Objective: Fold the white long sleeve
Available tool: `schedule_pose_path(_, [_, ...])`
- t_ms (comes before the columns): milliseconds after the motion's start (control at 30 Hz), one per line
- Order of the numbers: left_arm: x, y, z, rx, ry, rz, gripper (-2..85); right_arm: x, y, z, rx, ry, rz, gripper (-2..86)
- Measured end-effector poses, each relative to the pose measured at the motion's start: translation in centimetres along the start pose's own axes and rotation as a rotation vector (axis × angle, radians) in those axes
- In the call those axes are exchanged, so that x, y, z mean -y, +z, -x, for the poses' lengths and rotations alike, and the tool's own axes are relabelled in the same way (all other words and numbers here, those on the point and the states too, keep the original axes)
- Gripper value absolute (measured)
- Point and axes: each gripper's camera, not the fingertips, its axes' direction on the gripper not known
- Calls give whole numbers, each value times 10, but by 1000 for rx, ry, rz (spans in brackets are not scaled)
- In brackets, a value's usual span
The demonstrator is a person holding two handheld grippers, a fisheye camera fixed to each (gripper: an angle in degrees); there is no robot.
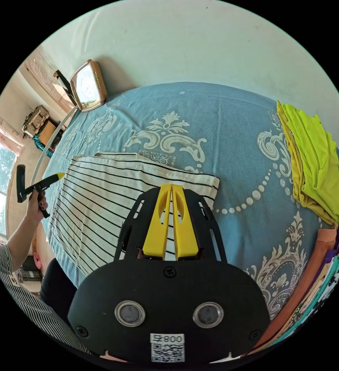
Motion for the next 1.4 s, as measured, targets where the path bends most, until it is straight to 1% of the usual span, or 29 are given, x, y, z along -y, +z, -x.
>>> schedule_pose_path(100, [-39, -40, 27, -29, -59, -1, 19, -39, -28, -6, 62, -7, -31, 1])
schedule_pose_path(233, [-102, -90, 61, -71, -149, 24, 58, -110, -56, -18, 121, -6, 4, 5])
schedule_pose_path(367, [-155, -119, 91, -128, -244, 56, 73, -184, -77, -57, 221, 114, 30, 19])
schedule_pose_path(467, [-172, -123, 100, -178, -256, 107, 72, -232, -88, -92, 308, 232, 27, 43])
schedule_pose_path(533, [-177, -125, 100, -186, -255, 127, 64, -257, -91, -112, 366, 297, 19, 54])
schedule_pose_path(600, [-179, -128, 100, -197, -252, 147, 46, -277, -91, -124, 377, 322, 23, 60])
schedule_pose_path(667, [-180, -133, 99, -218, -267, 158, 26, -293, -89, -132, 399, 314, 37, 65])
schedule_pose_path(733, [-181, -140, 98, -216, -281, 156, 19, -302, -86, -135, 390, 308, 41, 67])
schedule_pose_path(900, [-178, -160, 87, -242, -296, 155, 10, -319, -67, -154, 449, 331, 60, 68])
schedule_pose_path(1067, [-168, -181, 61, -244, -281, 161, 7, -337, -50, -173, 493, 330, 109, 24])
schedule_pose_path(1267, [-152, -213, 31, -247, -281, 137, 8, -349, -59, -197, 504, 287, 124, 8])
schedule_pose_path(1400, [-146, -204, 5, -207, -288, 215, 9, -362, -41, -212, 520, 325, 170, 6])
